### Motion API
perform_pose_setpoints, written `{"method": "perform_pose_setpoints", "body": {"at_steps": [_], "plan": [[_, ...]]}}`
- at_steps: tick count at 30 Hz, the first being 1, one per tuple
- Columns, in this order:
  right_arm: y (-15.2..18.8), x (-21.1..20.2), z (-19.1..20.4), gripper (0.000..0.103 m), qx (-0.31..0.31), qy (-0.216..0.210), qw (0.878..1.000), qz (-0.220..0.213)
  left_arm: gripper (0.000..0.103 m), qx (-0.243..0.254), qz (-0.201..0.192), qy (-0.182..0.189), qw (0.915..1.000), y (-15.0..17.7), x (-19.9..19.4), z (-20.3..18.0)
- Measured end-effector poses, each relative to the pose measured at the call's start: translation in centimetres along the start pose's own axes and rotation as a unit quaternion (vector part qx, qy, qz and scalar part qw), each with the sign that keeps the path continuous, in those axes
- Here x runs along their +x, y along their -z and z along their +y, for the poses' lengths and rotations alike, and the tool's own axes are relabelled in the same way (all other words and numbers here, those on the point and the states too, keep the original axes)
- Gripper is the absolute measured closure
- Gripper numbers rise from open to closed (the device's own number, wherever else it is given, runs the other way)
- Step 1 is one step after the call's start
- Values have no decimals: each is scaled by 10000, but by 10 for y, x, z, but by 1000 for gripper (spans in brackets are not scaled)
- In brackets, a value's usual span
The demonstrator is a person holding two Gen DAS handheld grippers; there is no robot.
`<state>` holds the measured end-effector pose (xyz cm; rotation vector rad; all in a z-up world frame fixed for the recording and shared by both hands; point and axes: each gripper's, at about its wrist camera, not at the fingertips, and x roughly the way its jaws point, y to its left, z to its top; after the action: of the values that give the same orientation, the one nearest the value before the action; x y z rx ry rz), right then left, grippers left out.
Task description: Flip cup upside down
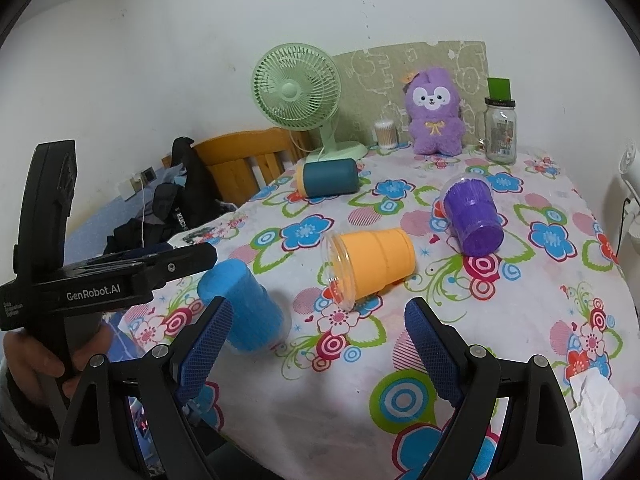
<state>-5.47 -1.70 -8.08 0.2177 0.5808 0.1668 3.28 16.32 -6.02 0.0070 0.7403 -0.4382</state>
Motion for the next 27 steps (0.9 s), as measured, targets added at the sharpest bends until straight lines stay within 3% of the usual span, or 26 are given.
{"method": "perform_pose_setpoints", "body": {"at_steps": [9, 20, 23, 27], "plan": [[-9, -7, 6, 13, -29, 80, 9999, -108, 9, -32, -155, -82, 9998, -3, -12, 4], [-28, -25, 24, 13, -308, 145, 9985, -423, 2, 218, -637, -300, 9973, -10, -39, -3], [-33, -31, 27, 5, -326, 175, 9978, -546, 1, 232, -709, -314, 9967, -13, -44, -3], [-40, -42, 29, 3, -342, 207, 9962, -768, 0, 241, -873, -346, 9953, -17, -55, -4]]}}
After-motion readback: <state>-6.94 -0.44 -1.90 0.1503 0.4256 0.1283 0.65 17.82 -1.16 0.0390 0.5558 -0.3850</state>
